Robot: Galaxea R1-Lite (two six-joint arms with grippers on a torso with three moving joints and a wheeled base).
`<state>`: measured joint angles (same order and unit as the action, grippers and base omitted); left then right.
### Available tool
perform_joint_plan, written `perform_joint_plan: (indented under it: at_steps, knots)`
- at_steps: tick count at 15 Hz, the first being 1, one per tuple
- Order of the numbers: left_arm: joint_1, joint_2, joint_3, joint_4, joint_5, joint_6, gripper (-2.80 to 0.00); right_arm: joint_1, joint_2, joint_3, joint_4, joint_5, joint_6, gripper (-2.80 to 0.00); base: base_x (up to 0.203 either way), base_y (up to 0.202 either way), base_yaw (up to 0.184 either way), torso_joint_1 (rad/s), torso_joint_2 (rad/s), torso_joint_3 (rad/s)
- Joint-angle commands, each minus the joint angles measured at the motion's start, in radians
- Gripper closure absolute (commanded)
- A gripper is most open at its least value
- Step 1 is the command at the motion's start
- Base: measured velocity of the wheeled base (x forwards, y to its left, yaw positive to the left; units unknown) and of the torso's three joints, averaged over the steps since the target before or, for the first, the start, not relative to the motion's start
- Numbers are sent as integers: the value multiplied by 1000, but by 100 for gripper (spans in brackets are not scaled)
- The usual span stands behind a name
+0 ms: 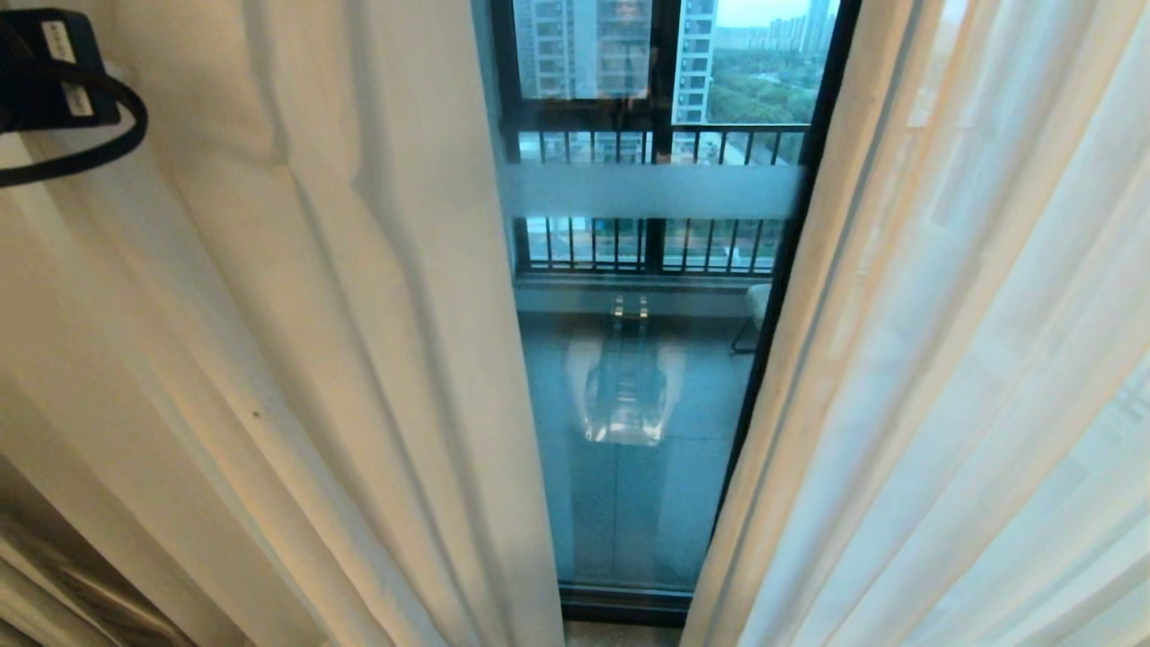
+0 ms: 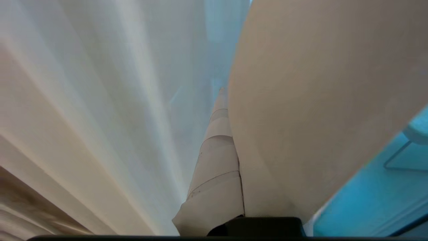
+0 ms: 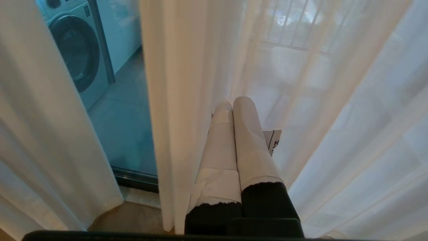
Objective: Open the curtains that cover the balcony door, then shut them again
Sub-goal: Pull the inner curtains open on both sides
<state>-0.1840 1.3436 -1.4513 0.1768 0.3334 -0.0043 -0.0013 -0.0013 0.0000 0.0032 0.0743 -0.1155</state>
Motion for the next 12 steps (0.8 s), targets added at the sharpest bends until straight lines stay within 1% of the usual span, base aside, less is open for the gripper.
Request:
perform_joint_plan:
  at_steps: [1, 12]
  knots:
    - [-2, 2, -1, 1, 3, 0, 0, 0, 1, 0, 0, 1, -1, 0, 0, 190, 0, 1, 1, 7]
    - [-5, -8, -1, 3, 3, 0, 0, 1, 1, 0, 0, 1, -1, 0, 0, 188, 1, 2, 4, 3]
